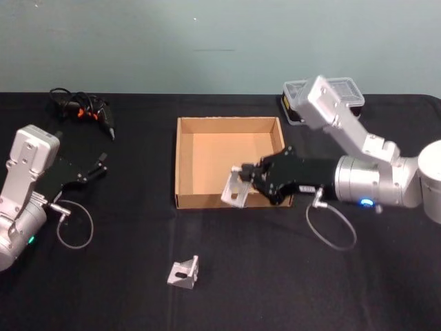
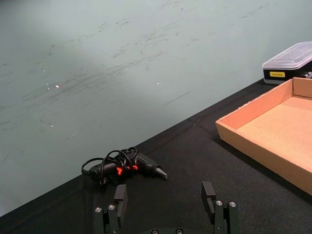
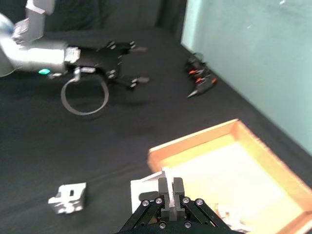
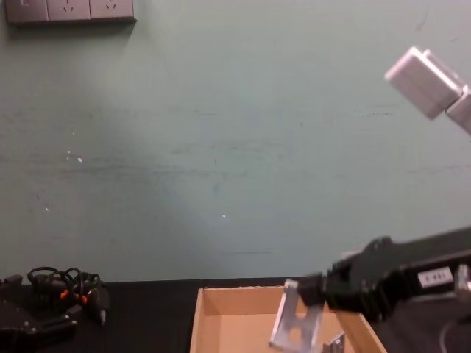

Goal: Use one hand to pick up the angle iron from the table and place it into the box.

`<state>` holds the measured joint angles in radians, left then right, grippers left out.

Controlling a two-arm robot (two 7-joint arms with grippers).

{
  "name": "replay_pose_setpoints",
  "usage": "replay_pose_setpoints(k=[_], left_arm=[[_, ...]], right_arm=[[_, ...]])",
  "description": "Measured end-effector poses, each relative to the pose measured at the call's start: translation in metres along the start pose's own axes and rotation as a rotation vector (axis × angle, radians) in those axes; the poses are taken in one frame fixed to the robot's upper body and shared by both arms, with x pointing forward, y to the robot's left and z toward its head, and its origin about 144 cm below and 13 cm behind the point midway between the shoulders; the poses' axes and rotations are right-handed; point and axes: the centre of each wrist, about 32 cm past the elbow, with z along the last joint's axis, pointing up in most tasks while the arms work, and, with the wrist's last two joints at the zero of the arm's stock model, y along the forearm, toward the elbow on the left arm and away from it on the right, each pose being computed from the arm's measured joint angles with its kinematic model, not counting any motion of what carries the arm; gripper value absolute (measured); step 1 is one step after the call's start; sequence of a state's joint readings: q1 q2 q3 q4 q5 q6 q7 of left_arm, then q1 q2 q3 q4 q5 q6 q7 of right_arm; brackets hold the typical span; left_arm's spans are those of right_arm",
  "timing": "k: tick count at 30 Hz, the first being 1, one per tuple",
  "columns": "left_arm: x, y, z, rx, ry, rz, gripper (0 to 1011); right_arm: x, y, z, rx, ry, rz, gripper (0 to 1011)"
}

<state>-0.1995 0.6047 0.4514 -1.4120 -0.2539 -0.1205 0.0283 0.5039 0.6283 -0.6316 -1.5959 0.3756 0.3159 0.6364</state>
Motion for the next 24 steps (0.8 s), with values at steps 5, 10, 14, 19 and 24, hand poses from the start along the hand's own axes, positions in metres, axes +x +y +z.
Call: replay_pose_setpoints(k=[5,10,14,19,24], left_arm=[[0.000,0.000,0.000,0.000,0.000,0.000,1000],[0.000,0.000,0.000,0.000,0.000,0.000,1000],[0.000,0.000,0.000,0.000,0.000,0.000,1000],[0.000,0.000,0.000,0.000,0.000,0.000,1000],[0.000,0.000,0.000,0.000,0.000,0.000,1000]], right_arm=[[0.014,0.000,0.008,0.017,-0.020,-0.050,65],[0.024,0.008,0.012,0.010,-0.037,-0.068,65],[0.034,0.023,0.012,-0.014,-0.051,-0.059,65],[0.042,0.039,0.010,-0.037,-0.057,-0.036,65],[0.049,0.060,0.006,-0.071,-0.061,-0.011,65]])
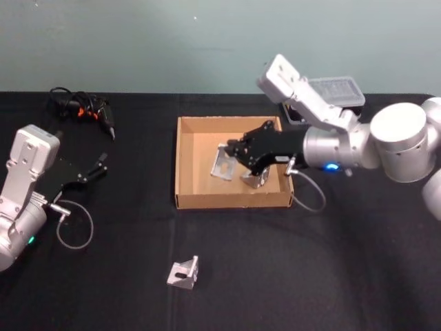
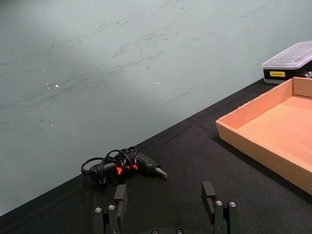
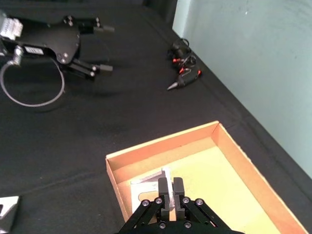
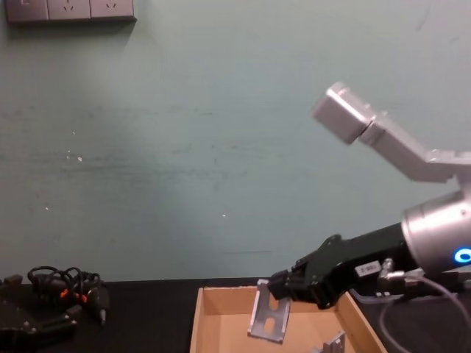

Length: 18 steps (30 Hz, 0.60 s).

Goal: Use one hand to pick up the angle iron from the table and place it into the box.

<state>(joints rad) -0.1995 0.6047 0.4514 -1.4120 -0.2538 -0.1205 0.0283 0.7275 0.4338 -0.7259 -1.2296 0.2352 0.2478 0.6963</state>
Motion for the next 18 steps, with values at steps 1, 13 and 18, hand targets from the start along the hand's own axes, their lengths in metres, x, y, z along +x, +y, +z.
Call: replay_pose_setpoints(k=[1,13,18], left_arm=[[0.000,0.000,0.000,0.000,0.000,0.000,1000],[0.000,0.000,0.000,0.000,0.000,0.000,1000],[0.000,0.000,0.000,0.000,0.000,0.000,1000]], right_arm=[[0.002,0.005,-0.002,-0.010,0.002,0.006,65],[0.010,0.028,-0.010,-0.049,0.022,0.012,65],[0.011,0.033,-0.013,-0.063,0.027,0.016,65]])
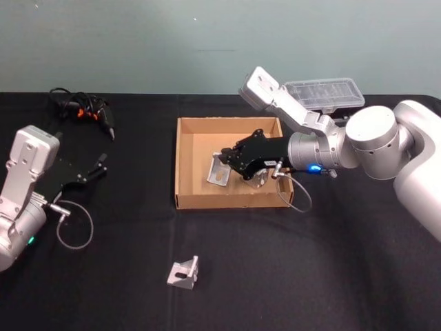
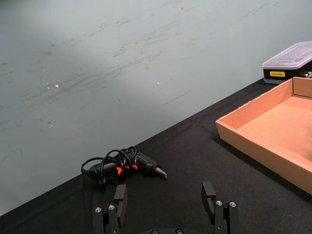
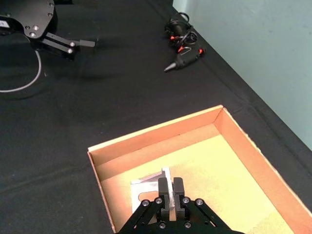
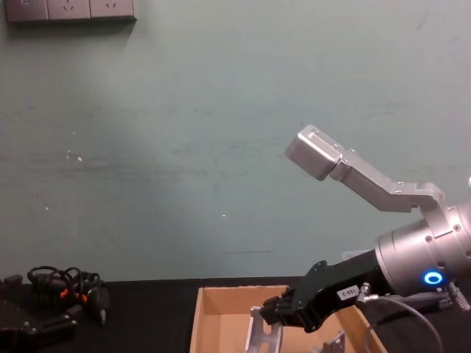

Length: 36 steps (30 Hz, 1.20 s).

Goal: Use one hand to pick up the angle iron from the table and place it into the box.

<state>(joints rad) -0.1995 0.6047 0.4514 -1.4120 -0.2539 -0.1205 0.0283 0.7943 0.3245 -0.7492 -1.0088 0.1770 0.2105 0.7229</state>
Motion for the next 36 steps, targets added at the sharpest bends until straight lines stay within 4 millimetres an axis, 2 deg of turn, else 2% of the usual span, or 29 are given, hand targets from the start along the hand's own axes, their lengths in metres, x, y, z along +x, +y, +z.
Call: replay_pose_setpoints(k=[11,18,19,23,25,28,29,31,33,34,36], left_arm=[[0.000,0.000,0.000,0.000,0.000,0.000,1000],[0.000,0.000,0.000,0.000,0.000,0.000,1000],[0.000,0.000,0.000,0.000,0.000,0.000,1000],[0.000,0.000,0.000,0.000,0.000,0.000,1000],[0.000,0.000,0.000,0.000,0.000,0.000,1000],[0.000,0.000,0.000,0.000,0.000,0.000,1000],[0.000,0.000,0.000,0.000,0.000,0.000,1000],[0.000,0.000,0.000,0.000,0.000,0.000,1000],[0.000,0.000,0.000,0.000,0.000,0.000,1000],[0.000,0.000,0.000,0.000,0.000,0.000,1000],[0.000,0.000,0.000,0.000,0.000,0.000,1000]], right_arm=[[0.001,0.006,-0.004,-0.019,0.003,0.007,66],[0.002,0.003,-0.006,-0.003,-0.005,-0.006,242],[0.002,0.002,-0.006,0.003,-0.007,-0.013,300],[0.001,-0.003,-0.006,0.021,-0.007,-0.033,418],[0.000,-0.008,-0.007,0.032,-0.006,-0.045,499],[-0.002,-0.015,-0.007,0.052,-0.002,-0.059,561],[-0.003,-0.017,-0.008,0.058,-0.002,-0.062,621],[-0.004,-0.022,-0.008,0.068,0.001,-0.067,654],[-0.008,-0.029,-0.008,0.090,0.005,-0.072,758],[-0.008,-0.029,-0.008,0.090,0.005,-0.072,758],[-0.012,-0.037,-0.008,0.108,0.007,-0.075,833]])
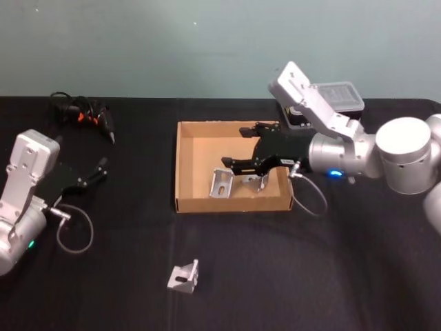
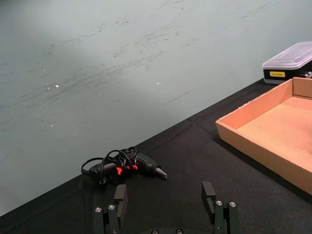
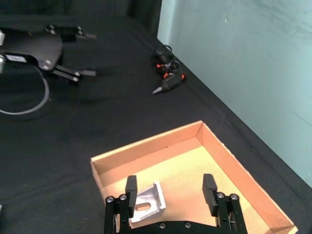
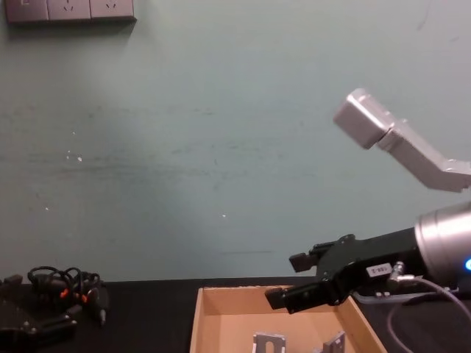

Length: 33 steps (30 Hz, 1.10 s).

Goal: Use one hand to pick up the angle iron from the table and place it into the box.

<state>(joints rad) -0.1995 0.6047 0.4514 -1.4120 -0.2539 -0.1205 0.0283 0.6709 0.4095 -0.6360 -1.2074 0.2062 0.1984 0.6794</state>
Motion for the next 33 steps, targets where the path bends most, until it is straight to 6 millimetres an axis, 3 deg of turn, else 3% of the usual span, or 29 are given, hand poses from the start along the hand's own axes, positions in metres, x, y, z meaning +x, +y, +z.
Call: replay_pose_setpoints(k=[7,20,33], left_arm=[[0.000,0.000,0.000,0.000,0.000,0.000,1000],[0.000,0.000,0.000,0.000,0.000,0.000,1000],[0.000,0.000,0.000,0.000,0.000,0.000,1000]], right_arm=[[-0.012,-0.022,0.004,0.048,-0.002,0.016,1003],[-0.044,-0.051,-0.003,0.061,0.015,0.123,1002],[-0.074,-0.047,-0.017,0.031,0.042,0.222,1002]])
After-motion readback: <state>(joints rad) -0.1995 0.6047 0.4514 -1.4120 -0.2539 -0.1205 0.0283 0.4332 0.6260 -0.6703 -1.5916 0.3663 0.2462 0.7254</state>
